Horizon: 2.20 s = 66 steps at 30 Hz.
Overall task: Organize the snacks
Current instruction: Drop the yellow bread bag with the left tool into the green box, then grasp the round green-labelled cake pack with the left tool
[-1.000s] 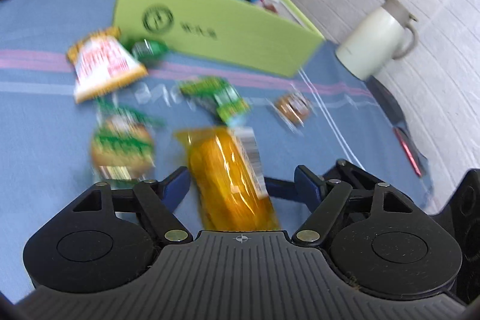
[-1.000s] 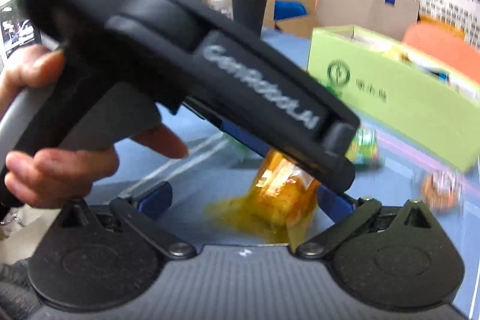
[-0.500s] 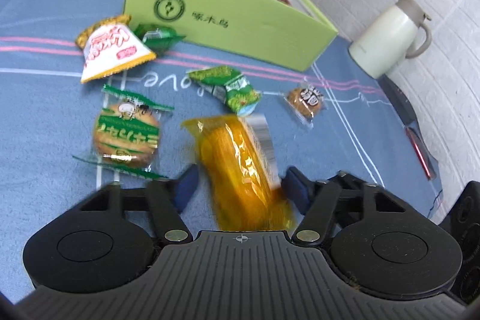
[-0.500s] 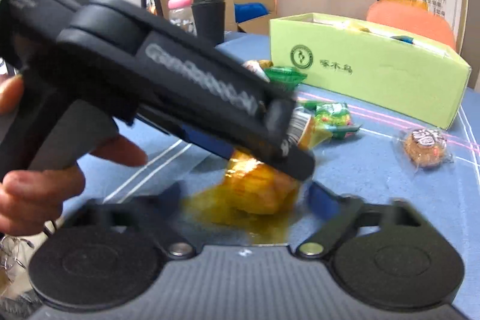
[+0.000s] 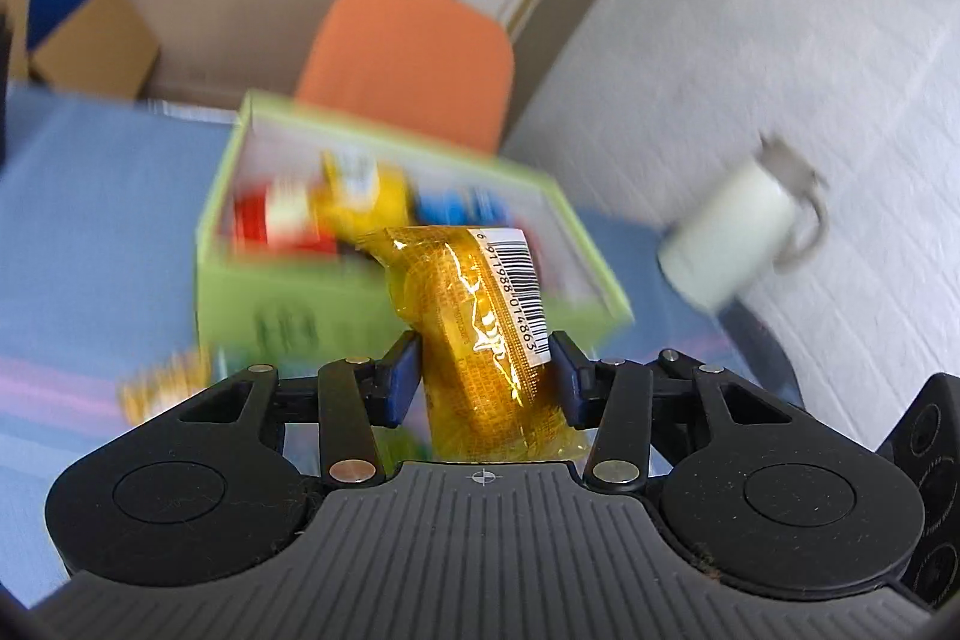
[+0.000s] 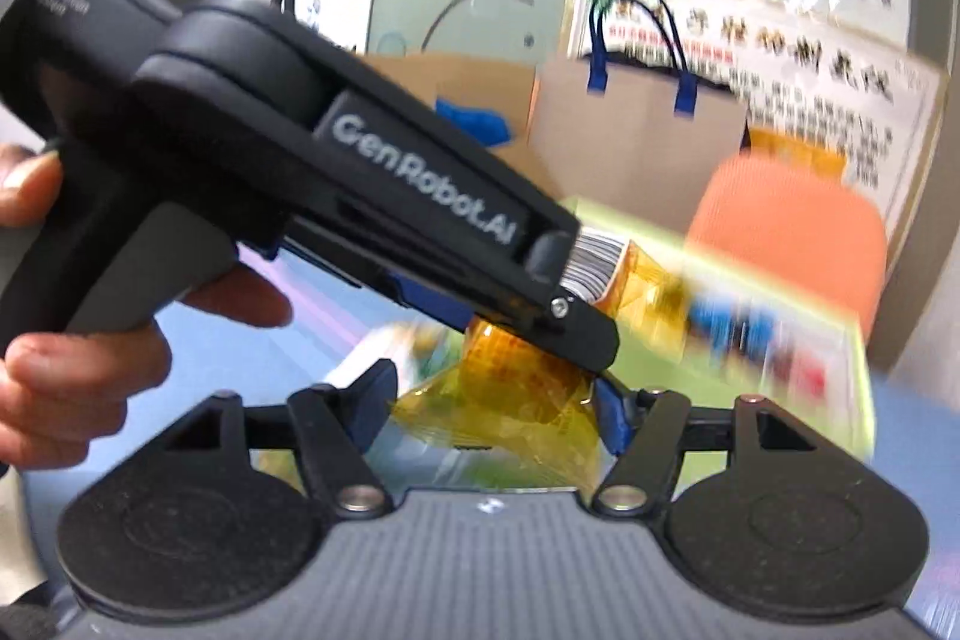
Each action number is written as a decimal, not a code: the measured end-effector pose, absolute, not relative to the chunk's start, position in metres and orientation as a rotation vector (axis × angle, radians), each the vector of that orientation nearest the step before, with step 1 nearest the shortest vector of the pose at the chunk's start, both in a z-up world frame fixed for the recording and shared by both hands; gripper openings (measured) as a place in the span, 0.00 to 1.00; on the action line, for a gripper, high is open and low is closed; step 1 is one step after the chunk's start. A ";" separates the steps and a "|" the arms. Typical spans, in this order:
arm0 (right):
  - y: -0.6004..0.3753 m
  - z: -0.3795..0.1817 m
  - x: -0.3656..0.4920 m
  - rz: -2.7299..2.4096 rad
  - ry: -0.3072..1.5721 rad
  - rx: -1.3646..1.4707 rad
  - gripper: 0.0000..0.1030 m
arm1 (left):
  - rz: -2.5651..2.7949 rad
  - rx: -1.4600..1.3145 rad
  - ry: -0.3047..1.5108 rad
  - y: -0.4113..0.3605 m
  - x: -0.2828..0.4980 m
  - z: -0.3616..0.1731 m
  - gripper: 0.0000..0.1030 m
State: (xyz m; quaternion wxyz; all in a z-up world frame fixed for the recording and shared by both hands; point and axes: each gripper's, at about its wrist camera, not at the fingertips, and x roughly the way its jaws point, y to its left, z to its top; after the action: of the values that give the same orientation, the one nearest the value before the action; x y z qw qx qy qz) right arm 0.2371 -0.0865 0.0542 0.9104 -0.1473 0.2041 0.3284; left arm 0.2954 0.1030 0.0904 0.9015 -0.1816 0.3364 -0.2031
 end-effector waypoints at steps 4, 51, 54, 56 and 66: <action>-0.067 0.070 0.302 0.694 0.414 -0.310 0.68 | -0.376 -0.353 0.694 0.118 0.357 0.104 0.26; -0.053 -0.015 0.166 0.827 0.641 -0.310 0.91 | -0.395 -0.476 0.918 0.132 0.207 -0.015 0.38; -0.079 -0.011 0.154 0.792 0.650 -0.324 0.91 | -0.434 -0.459 0.925 0.101 0.194 -0.014 0.41; -0.094 -0.012 0.148 0.762 0.665 -0.329 0.91 | -0.444 -0.444 0.928 0.082 0.184 -0.013 0.43; -0.125 -0.023 0.135 0.665 0.643 -0.205 0.91 | -0.294 -0.472 0.917 0.078 0.175 -0.005 0.64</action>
State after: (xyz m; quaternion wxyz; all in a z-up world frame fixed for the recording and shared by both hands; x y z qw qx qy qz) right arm 0.1351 -0.1254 -0.0225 0.8899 -0.0987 0.3096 0.3202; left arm 0.1750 0.0778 -0.0052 0.8596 -0.2247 0.4369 -0.1403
